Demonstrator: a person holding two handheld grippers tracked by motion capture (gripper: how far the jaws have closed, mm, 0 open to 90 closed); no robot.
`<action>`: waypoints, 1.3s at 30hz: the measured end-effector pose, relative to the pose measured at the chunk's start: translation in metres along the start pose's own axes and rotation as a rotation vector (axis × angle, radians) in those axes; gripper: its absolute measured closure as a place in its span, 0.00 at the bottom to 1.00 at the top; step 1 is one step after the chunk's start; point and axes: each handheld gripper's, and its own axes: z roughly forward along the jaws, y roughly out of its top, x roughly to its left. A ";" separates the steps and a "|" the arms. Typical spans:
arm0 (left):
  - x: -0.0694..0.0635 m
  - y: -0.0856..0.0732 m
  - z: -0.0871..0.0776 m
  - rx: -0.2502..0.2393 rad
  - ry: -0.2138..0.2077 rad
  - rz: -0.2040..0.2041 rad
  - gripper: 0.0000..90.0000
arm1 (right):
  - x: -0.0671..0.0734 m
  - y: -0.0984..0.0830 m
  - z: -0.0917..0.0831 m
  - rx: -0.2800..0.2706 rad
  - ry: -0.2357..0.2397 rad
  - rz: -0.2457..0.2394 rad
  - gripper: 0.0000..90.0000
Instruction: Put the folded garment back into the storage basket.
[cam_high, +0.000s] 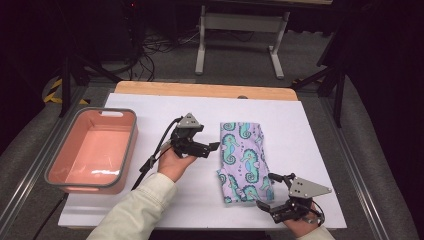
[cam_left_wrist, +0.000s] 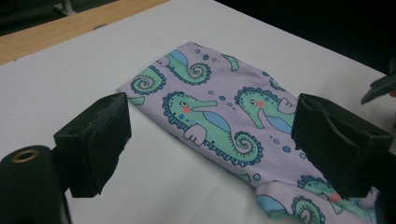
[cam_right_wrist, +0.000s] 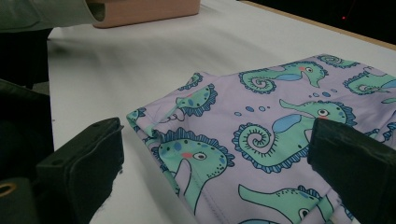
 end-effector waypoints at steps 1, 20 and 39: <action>0.002 0.001 0.001 0.006 0.003 -0.001 0.15 | 0.000 0.000 0.000 0.002 0.002 -0.002 0.05; 0.018 0.012 0.034 0.036 0.088 -0.065 0.09 | 0.000 0.000 0.000 0.000 0.005 -0.001 0.05; 0.027 0.020 0.089 0.142 0.079 -0.117 0.14 | 0.000 -0.001 -0.005 -0.012 0.009 0.005 0.05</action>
